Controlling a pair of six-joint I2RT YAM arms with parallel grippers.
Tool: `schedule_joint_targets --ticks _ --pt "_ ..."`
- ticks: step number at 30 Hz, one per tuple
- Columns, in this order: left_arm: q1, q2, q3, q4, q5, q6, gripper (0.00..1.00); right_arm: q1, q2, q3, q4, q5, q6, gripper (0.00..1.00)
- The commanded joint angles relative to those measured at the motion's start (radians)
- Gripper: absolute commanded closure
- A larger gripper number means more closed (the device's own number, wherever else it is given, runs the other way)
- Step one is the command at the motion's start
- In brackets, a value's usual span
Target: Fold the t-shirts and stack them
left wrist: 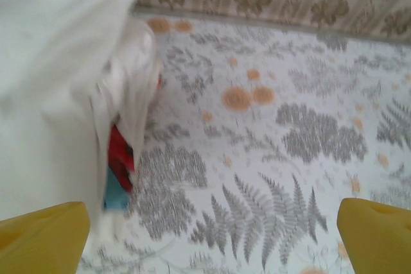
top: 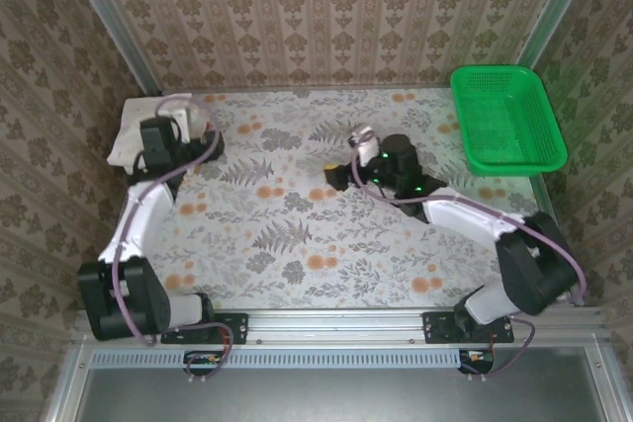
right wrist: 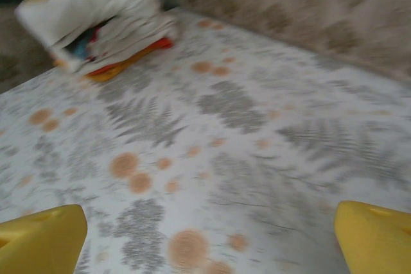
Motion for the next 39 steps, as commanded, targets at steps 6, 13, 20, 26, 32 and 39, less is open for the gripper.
schedule_joint_targets --ticks 6,13,20,26,32,39 --pt "-0.066 -0.237 -0.412 0.278 -0.262 0.070 0.00 -0.180 -0.233 -0.205 -0.056 0.322 -0.067 0.00" --pt "-0.023 -0.151 -0.534 0.537 -0.187 0.206 0.00 -0.288 -0.186 -0.316 0.059 0.471 -0.076 0.00" --pt "0.044 0.003 -0.552 0.768 -0.071 0.209 0.00 -0.359 -0.056 -0.372 0.254 0.465 0.024 0.00" --pt "0.072 0.089 -0.469 0.721 -0.002 0.201 0.00 -0.419 0.044 -0.384 0.399 0.403 0.019 0.00" --pt "0.065 0.047 -0.521 0.783 0.018 0.192 0.00 -0.463 0.121 -0.428 0.531 0.291 0.031 0.00" --pt "0.031 0.090 -0.500 0.803 -0.003 0.183 0.00 -0.468 0.119 -0.419 0.513 0.234 0.015 0.00"
